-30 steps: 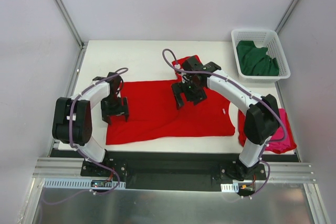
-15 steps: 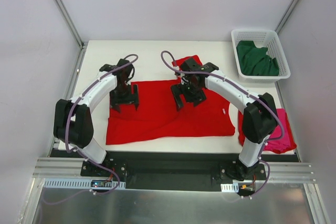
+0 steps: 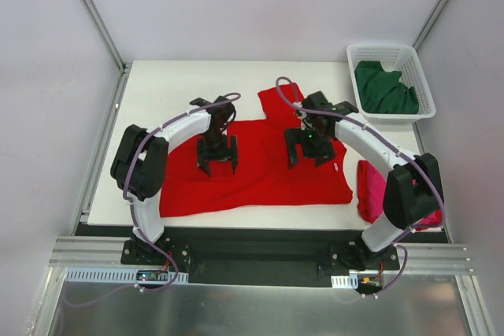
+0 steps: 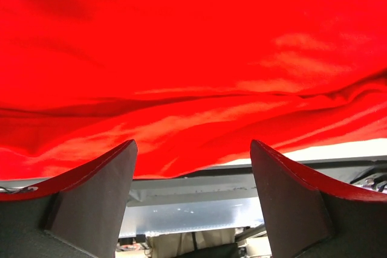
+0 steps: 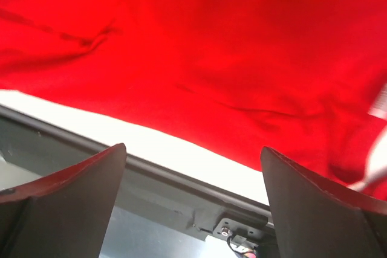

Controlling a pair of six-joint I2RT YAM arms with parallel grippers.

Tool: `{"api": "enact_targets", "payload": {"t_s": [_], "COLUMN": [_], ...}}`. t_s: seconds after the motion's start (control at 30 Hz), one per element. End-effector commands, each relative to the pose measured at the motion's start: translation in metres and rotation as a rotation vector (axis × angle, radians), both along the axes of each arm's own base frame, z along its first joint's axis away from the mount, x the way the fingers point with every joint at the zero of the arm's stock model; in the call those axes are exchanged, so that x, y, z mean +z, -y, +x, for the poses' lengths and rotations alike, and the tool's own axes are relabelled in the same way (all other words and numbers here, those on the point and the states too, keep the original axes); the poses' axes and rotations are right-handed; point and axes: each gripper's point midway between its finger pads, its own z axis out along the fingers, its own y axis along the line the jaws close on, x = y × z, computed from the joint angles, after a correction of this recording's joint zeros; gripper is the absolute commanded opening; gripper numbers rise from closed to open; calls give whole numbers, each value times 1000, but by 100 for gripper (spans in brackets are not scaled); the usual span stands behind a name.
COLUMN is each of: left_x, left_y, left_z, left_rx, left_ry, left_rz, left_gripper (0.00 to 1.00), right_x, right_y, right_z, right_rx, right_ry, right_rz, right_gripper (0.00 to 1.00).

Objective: Fold and stack the t-shirts

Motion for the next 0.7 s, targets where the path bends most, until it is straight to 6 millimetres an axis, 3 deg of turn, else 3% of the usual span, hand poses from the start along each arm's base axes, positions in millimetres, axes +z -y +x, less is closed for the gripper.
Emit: {"api": "enact_targets", "payload": {"t_s": [0.0, 0.2, 0.43, 0.67], "left_x": [7, 7, 0, -3], "left_y": [16, 9, -16, -29], "left_z": [-8, -30, -57, -47], "left_rx": [9, -14, 3, -8], "left_ry": [-19, -37, -69, -49], "left_rz": [-20, 6, 83, 182], "left_gripper": [76, 76, 76, 80], "right_x": [19, 15, 13, 12], "right_y": [14, 21, 17, 16], "right_z": [11, 12, 14, 13], "right_rx": [-82, -108, -106, -70], "right_ry": [55, 29, 13, 9], "right_rz": [63, 62, 80, 90], "right_gripper": [96, 96, 96, 96]}}
